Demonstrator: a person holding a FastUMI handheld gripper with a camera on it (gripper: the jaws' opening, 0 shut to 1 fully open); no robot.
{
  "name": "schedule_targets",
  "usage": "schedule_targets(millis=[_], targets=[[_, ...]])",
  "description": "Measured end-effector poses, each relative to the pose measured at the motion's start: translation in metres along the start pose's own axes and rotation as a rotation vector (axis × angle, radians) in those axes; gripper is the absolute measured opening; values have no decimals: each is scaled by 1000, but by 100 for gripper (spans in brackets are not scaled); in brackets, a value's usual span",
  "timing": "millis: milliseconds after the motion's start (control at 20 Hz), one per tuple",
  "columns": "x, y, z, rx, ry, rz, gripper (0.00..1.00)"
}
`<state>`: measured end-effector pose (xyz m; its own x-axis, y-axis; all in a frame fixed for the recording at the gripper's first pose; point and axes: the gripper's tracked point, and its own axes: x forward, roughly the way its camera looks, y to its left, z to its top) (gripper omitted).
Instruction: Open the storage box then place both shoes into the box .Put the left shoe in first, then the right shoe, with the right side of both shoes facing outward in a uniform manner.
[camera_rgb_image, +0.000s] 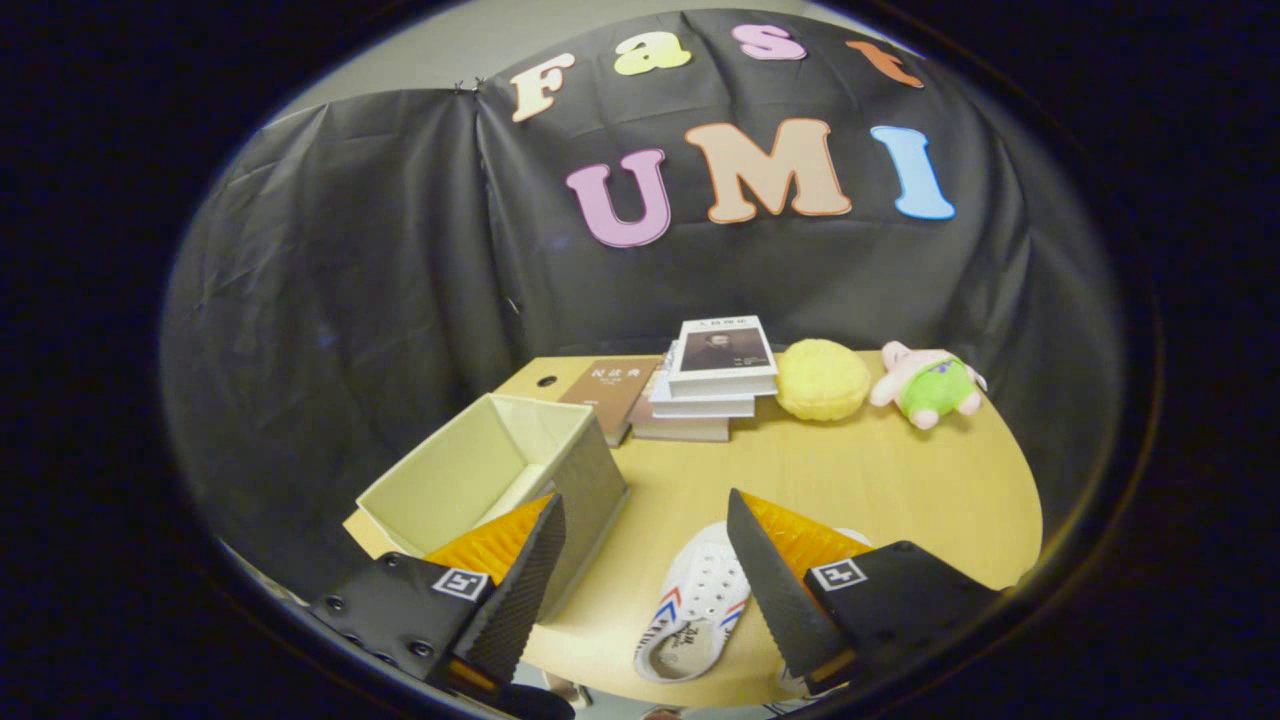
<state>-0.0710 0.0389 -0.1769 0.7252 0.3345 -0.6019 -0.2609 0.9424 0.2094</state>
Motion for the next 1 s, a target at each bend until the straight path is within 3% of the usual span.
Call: schedule_targets(millis=[400,1000], targets=[[12,-38,-85,-14,147,-33,100],[45,-57,-169,57,353,-20,99]])
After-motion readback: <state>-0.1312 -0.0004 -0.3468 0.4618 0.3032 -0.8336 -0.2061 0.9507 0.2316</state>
